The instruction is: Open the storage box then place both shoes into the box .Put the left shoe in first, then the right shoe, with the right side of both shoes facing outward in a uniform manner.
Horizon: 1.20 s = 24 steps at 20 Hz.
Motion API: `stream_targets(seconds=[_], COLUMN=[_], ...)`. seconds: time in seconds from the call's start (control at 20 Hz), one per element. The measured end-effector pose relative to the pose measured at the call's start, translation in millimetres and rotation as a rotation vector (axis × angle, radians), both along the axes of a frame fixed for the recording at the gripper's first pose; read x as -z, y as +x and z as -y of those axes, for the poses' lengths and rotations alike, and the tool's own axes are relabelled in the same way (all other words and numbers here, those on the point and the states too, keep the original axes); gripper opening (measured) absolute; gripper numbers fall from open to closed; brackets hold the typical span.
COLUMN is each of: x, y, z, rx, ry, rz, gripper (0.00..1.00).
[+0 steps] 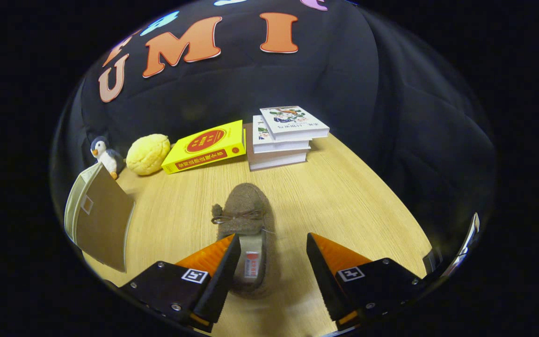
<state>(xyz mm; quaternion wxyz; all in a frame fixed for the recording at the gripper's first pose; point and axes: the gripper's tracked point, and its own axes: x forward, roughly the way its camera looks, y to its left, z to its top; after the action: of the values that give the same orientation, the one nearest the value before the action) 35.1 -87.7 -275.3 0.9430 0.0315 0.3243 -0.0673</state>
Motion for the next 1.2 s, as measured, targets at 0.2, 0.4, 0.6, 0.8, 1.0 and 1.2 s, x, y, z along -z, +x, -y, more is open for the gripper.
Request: stream_targets(seconds=[0.2,0.4,0.6,0.8,1.0,1.2], x=[24,41,52,50,33,1], y=[12,32,46,46,38,30], z=[1,-4,-10,-8,-7,-20], rx=[-0.029,-0.059,-0.073,-0.026,0.004,0.019], ry=[0.003,0.013,0.02,0.026,0.043,0.06], rz=[-0.032,-0.052,-0.067,-0.061,-0.034,0.0], gripper=[0.7,0.52,0.38,0.06,0.01,0.01])
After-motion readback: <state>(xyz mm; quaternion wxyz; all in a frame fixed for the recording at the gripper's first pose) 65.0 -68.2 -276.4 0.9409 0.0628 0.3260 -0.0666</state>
